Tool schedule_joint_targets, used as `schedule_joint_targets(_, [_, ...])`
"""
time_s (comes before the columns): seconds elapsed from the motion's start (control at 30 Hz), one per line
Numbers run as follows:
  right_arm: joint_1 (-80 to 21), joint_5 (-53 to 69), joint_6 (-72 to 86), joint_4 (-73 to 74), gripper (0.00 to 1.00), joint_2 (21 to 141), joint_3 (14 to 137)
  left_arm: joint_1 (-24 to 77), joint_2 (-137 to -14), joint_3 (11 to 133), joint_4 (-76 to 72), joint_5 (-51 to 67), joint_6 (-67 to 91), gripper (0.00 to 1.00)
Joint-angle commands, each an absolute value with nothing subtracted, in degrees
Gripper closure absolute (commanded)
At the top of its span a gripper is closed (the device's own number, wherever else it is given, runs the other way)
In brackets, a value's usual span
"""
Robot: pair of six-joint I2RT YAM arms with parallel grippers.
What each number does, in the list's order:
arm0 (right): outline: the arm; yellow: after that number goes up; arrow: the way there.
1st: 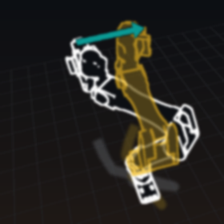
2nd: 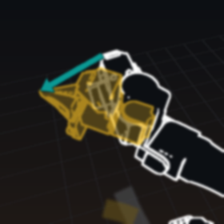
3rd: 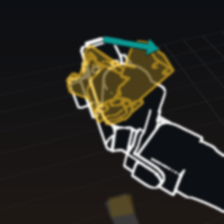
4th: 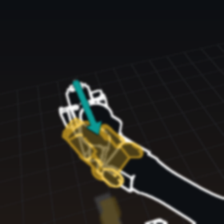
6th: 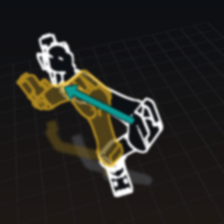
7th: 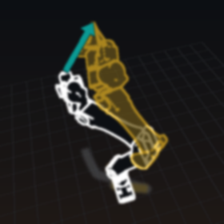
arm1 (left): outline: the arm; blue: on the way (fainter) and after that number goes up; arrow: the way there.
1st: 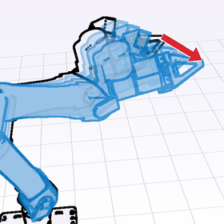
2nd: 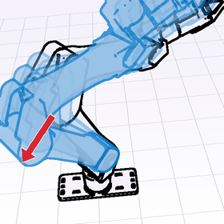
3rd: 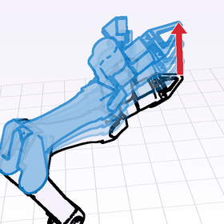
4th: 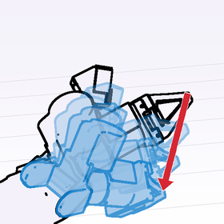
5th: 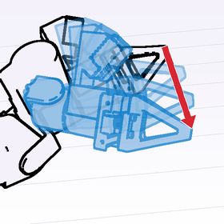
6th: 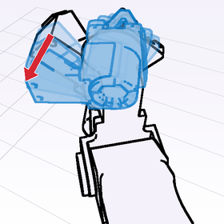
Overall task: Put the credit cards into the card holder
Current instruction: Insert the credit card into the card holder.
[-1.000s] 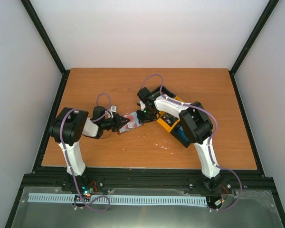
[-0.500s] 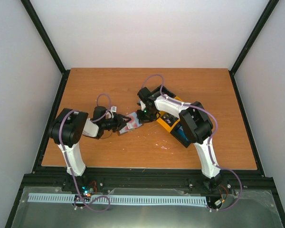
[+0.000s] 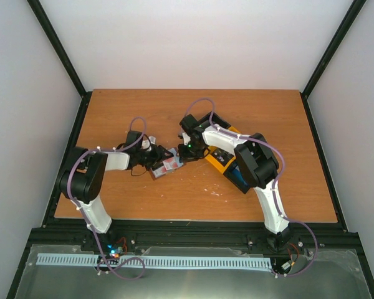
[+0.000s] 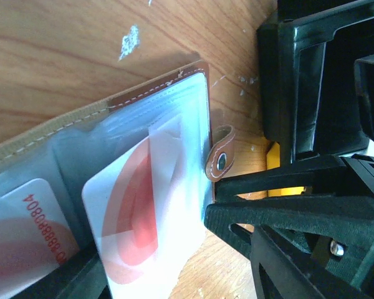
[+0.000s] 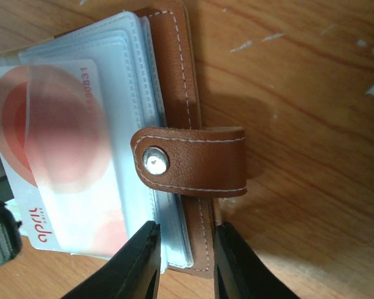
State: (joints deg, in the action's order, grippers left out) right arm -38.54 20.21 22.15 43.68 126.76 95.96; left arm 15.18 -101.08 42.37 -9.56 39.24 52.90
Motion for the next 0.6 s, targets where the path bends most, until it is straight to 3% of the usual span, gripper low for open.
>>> schedule_joint_targets(0.0, [-39.1,22.4,22.0,43.0,0.72,129.0,95.2,15.0,-100.4,43.7,5.8,34.8,48.8,0.42])
schedule_joint_targets(0.23, [-39.1,25.1,22.2,42.1,0.67,129.8,94.8,12.7,-98.0,41.8,3.0,41.0,50.2,0.39])
schedule_joint_targets(0.57, [-39.0,26.4,23.1,40.9,0.72,130.0,93.7,11.2,-94.2,39.7,7.9,38.5,49.5,0.36])
